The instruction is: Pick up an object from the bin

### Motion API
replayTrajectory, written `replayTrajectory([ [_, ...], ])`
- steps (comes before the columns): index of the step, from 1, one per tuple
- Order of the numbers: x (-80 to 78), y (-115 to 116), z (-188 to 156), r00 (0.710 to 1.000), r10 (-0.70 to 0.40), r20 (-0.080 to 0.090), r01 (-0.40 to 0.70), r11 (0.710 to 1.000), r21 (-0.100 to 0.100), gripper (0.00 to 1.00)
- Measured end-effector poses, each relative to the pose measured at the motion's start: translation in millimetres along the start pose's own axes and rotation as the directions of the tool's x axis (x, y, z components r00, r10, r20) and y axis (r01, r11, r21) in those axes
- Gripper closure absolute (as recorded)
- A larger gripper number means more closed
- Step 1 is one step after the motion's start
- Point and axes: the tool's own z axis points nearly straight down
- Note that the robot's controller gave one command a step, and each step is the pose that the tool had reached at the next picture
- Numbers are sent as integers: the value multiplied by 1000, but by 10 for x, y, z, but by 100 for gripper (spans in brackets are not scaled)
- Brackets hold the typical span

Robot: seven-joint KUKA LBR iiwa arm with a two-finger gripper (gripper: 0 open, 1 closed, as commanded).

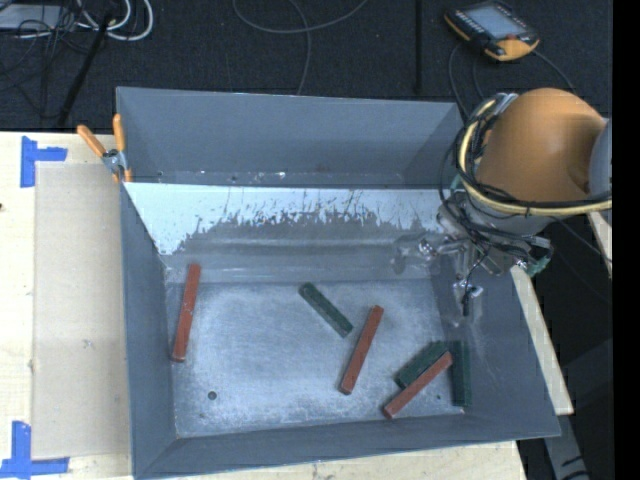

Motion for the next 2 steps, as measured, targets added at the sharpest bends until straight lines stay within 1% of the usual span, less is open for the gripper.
replayTrajectory([
  [1,-150,298,320,993,-117,7,117,993,11,0],
  [2,41,835,866,929,-370,2,370,929,3,0],
])
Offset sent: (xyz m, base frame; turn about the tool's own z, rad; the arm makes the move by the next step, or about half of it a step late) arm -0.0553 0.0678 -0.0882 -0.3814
